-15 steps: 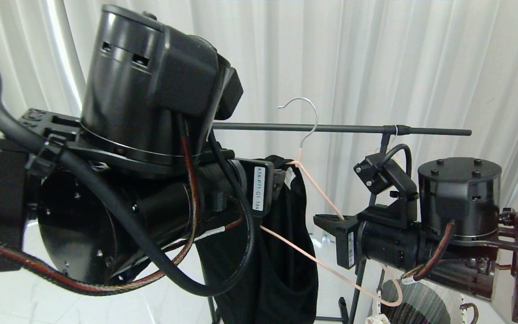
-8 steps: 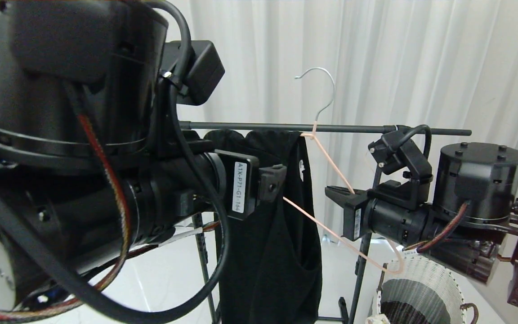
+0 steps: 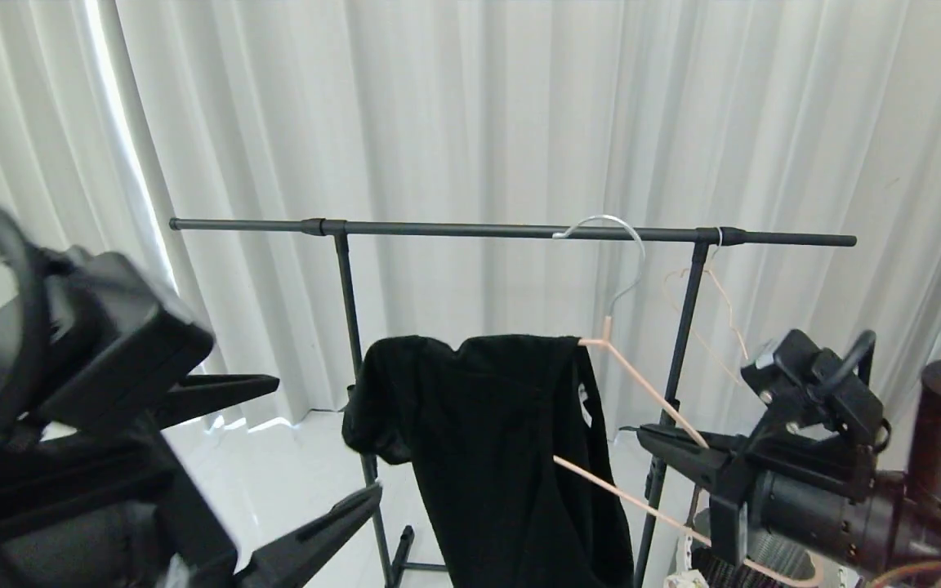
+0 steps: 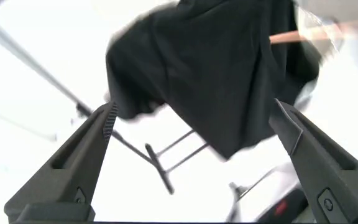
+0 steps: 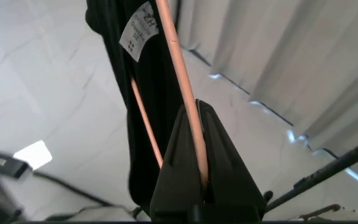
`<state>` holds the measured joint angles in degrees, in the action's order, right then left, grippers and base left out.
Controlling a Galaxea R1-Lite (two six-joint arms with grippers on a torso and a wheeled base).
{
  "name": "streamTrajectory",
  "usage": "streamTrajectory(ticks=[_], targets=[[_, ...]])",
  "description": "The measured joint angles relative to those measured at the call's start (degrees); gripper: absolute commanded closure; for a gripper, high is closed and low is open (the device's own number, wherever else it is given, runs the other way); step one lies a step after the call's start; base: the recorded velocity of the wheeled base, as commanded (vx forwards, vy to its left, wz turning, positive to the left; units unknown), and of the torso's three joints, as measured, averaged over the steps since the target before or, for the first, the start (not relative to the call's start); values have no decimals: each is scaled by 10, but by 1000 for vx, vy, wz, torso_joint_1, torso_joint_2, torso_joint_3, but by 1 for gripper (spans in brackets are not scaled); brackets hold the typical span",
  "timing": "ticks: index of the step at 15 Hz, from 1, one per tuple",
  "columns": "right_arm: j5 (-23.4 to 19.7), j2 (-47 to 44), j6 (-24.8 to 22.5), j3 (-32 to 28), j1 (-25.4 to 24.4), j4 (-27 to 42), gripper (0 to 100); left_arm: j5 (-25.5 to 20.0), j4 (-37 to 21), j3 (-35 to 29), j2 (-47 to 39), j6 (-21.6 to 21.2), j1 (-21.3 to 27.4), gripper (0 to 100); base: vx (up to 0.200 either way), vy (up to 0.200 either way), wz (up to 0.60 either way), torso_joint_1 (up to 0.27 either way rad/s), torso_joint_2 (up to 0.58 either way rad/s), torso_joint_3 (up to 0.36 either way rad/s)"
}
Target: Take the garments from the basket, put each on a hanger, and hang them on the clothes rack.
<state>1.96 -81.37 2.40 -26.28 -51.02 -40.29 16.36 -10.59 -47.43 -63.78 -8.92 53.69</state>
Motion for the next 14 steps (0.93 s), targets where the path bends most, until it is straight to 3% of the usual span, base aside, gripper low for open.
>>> streamTrajectory(ticks=[2, 5, 8, 14], targets=[[-4, 30, -5, 35, -52, -1, 100, -80, 0, 41, 52, -41, -7, 0, 0, 0, 0, 0, 0, 0], [-7, 49, -8, 58, -115, -1, 100, -118, 15, 78, 84, -44, -6, 0, 0, 0, 0, 0, 0, 0], [-7, 54, -10, 73, -144, -1, 100, -180, 54, 86, 82, -46, -4, 0, 0, 0, 0, 0, 0, 0], [-8, 55, -29, 84, -165, -1, 100, -294, 59, 110, 40, -72, -4, 0, 0, 0, 0, 0, 0, 0]])
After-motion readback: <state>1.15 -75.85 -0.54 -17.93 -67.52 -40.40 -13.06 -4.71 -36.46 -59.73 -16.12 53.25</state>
